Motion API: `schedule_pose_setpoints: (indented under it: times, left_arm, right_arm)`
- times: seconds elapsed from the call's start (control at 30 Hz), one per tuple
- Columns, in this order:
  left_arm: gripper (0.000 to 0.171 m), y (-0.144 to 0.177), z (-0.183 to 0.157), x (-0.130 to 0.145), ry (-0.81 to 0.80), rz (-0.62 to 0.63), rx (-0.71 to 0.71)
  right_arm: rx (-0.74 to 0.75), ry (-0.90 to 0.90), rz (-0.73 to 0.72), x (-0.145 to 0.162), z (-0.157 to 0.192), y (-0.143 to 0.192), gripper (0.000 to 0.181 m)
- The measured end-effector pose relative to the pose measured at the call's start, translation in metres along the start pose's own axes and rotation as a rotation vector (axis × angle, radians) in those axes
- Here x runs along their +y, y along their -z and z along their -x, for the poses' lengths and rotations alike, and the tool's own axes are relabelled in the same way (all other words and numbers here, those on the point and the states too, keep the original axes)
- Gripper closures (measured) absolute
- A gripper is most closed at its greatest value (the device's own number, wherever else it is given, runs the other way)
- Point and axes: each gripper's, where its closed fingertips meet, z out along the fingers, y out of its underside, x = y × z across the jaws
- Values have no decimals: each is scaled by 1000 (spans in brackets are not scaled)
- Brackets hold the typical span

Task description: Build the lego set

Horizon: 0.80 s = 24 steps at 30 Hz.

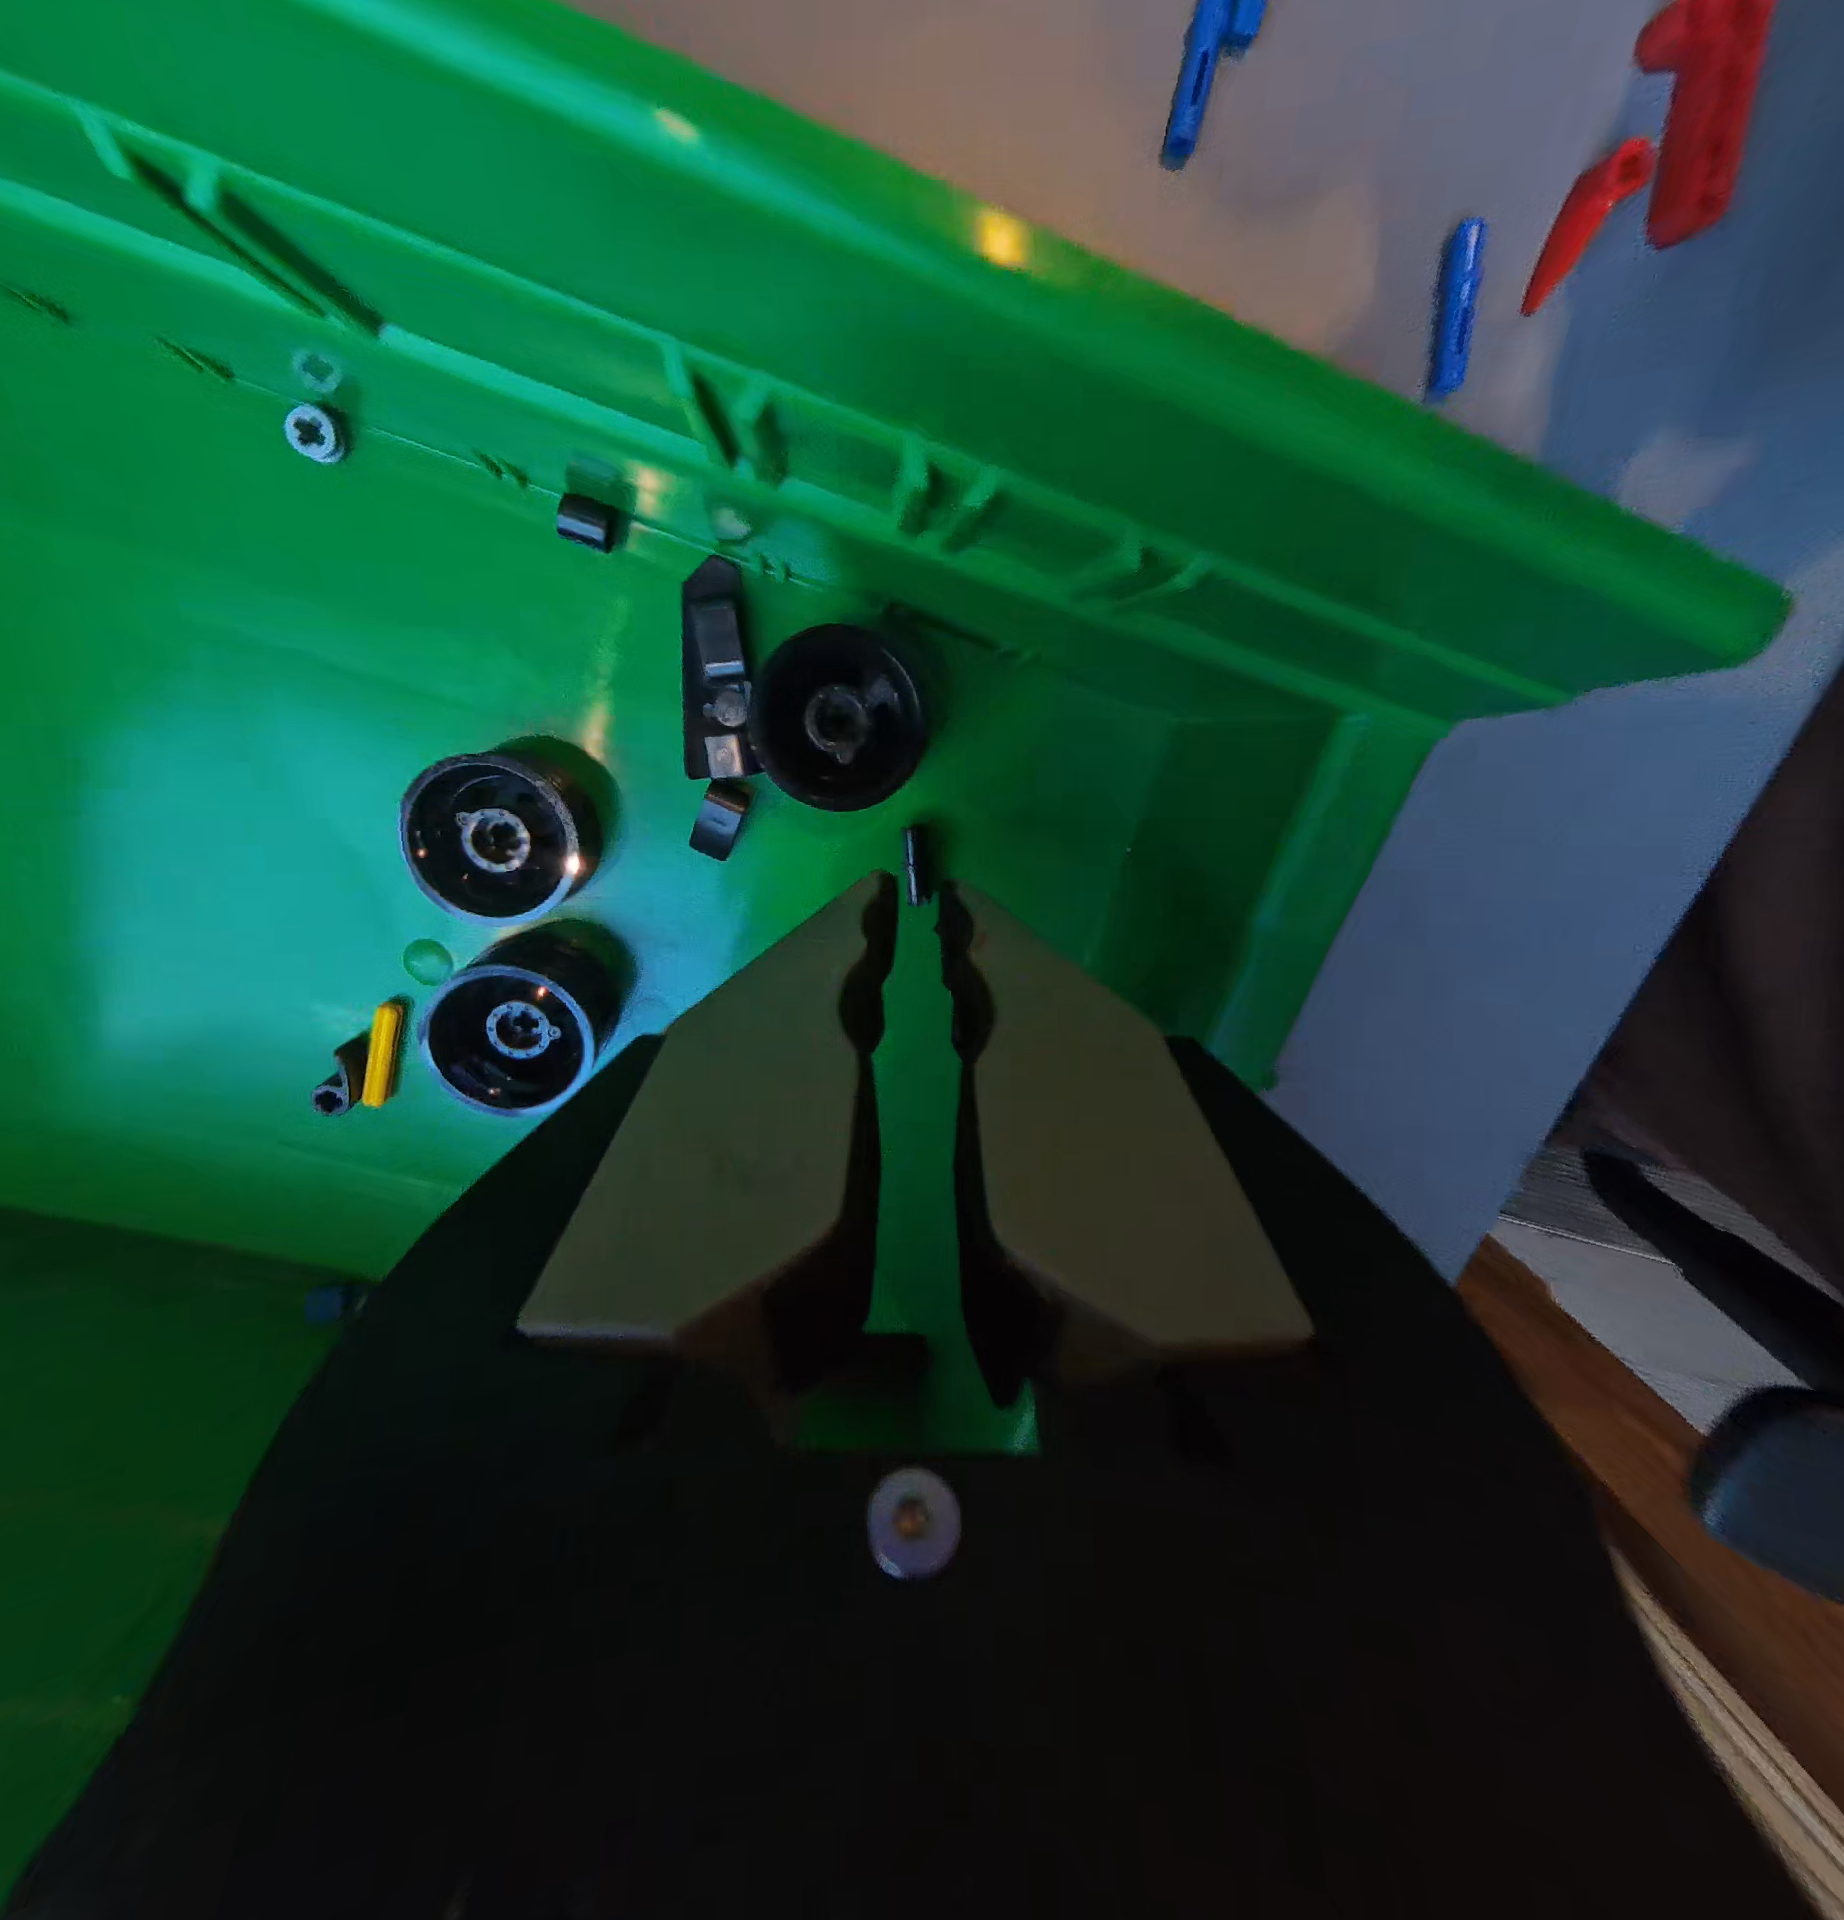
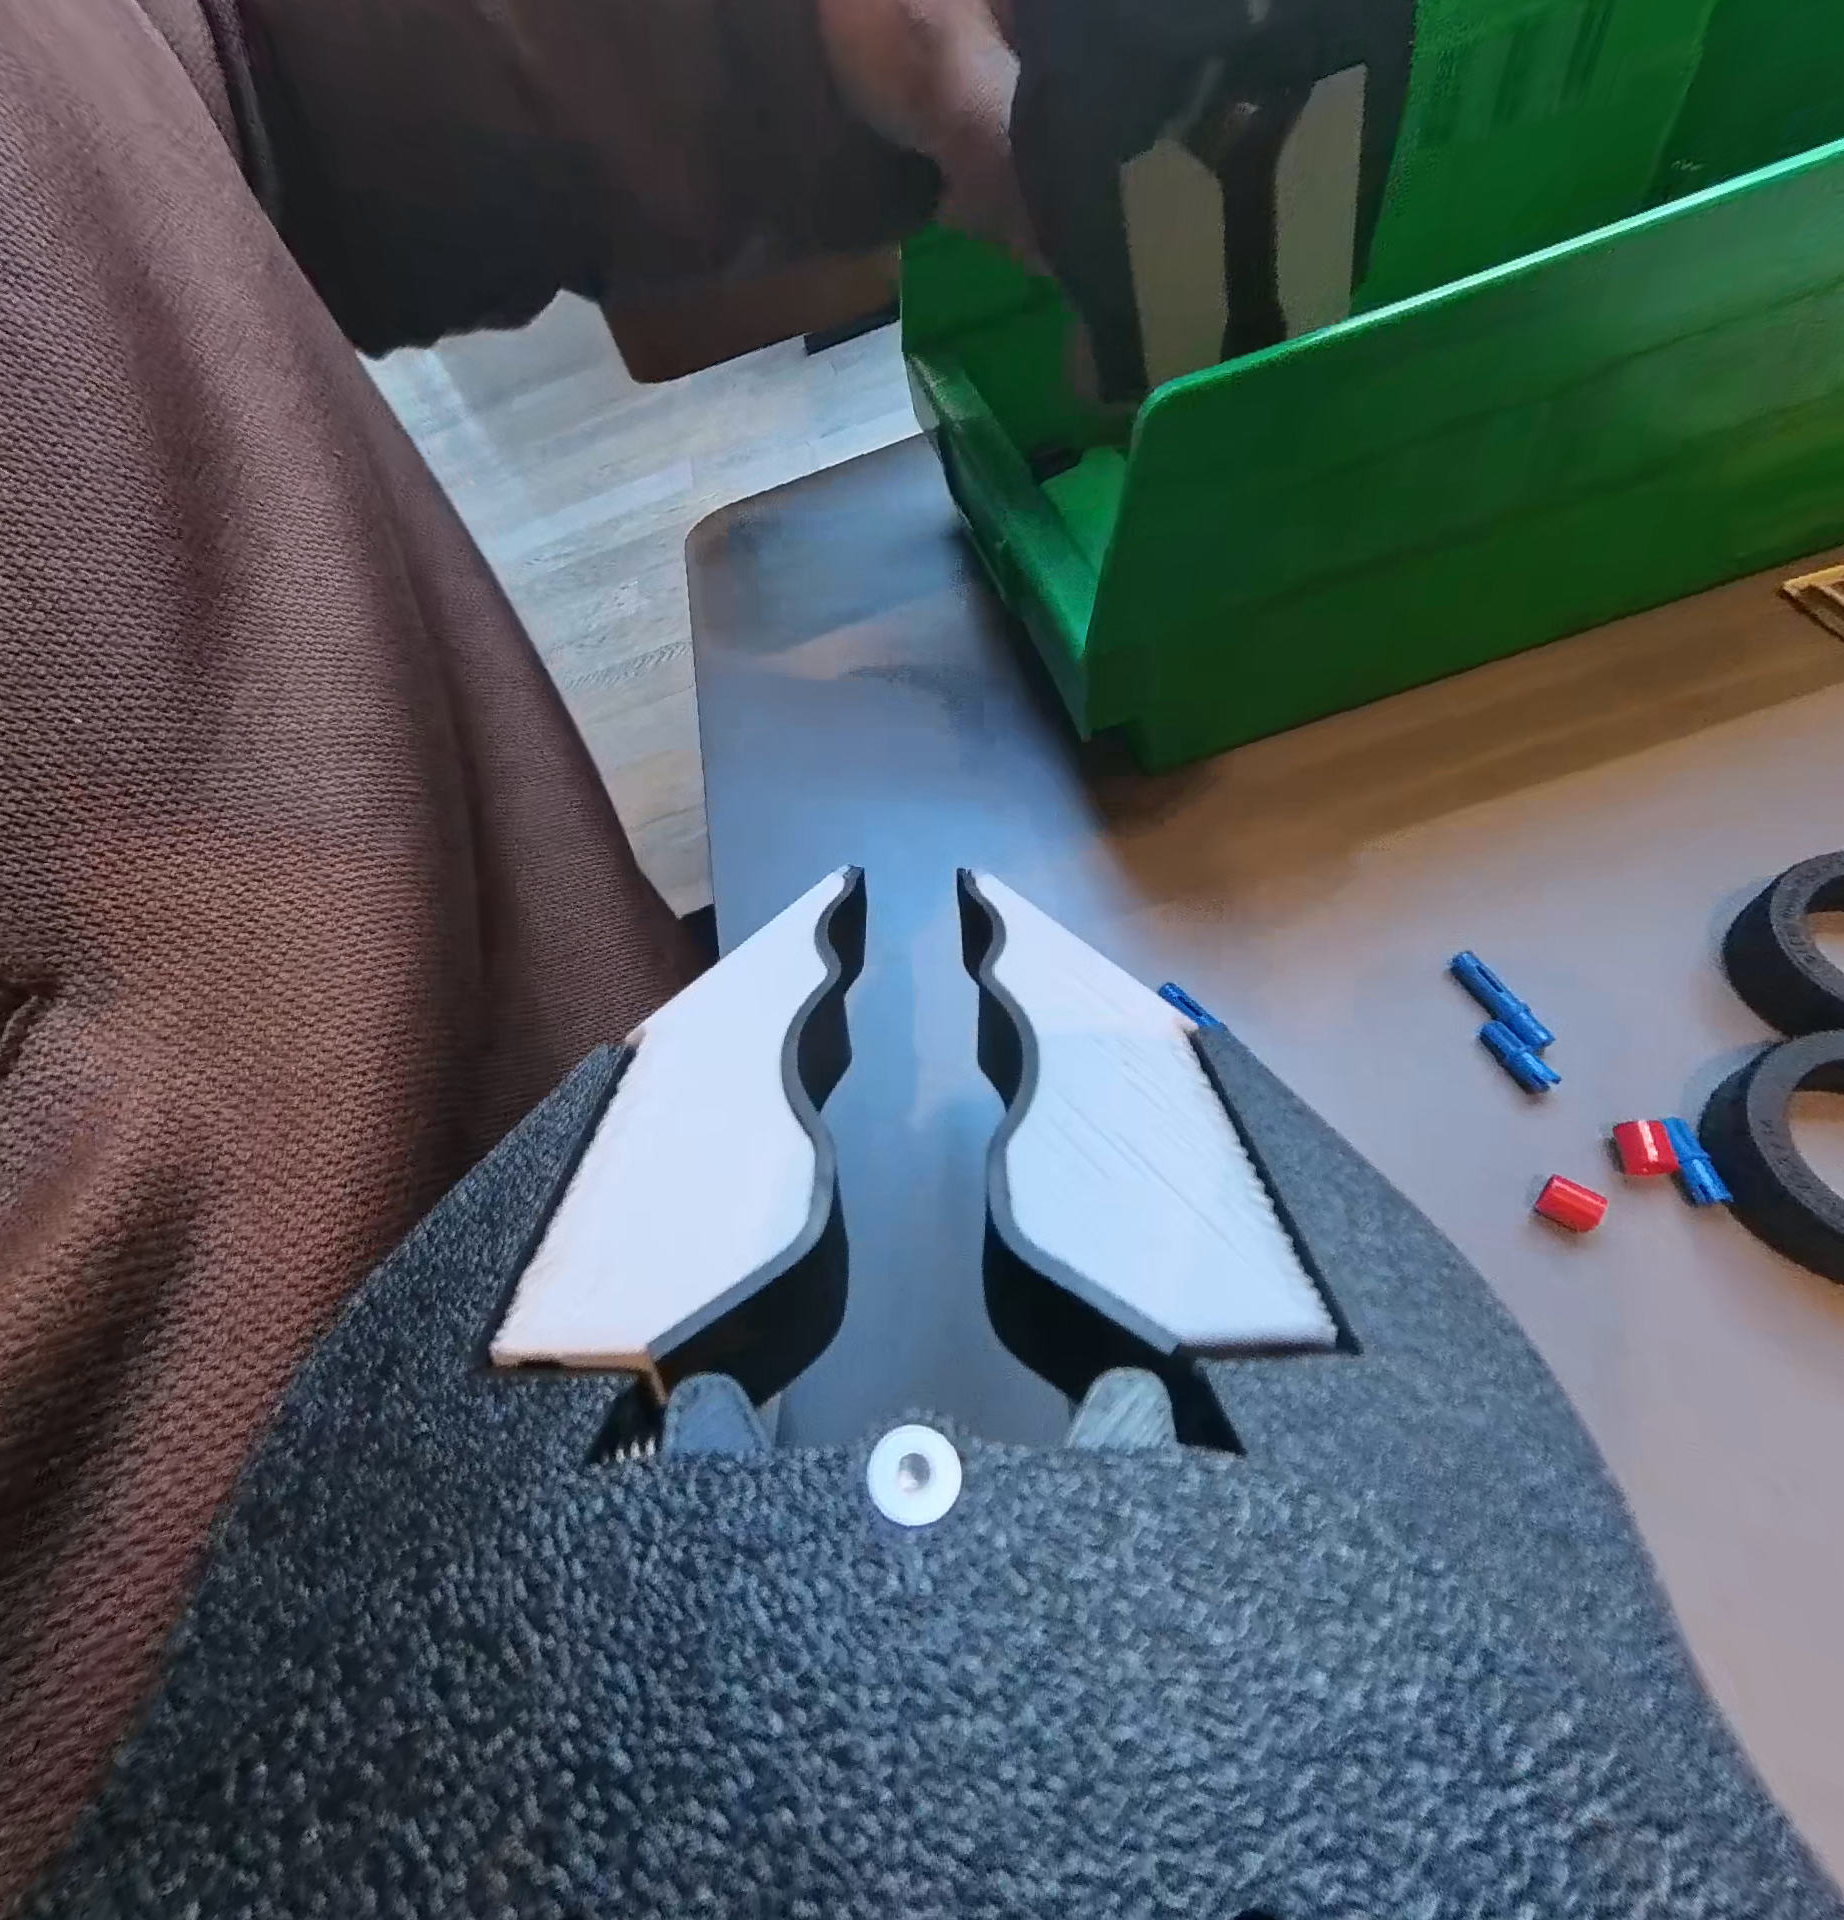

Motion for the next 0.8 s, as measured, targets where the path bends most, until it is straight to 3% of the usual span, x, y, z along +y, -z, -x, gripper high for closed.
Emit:
schedule_pose_setpoints:
  times: [0.17, 0.47, 0.63, 0.8]
  left_arm:
    - [168, -11, 8, 4, -39, 38, -134]
    - [171, -6, 13, 6, 1, 37, -167]
    - [171, 28, 18, 2, 49, -33, -257]
    - [171, 75, -7, -38, -6, -161, -346]
  right_arm:
    - [11, 24, 3, 0, 2, 0, 165]
    - [14, 46, -21, 0, 9, 5, 165]
    - [55, 72, -50, -3, 15, 15, 167]
    - [128, 97, -107, -8, 24, 41, 166]
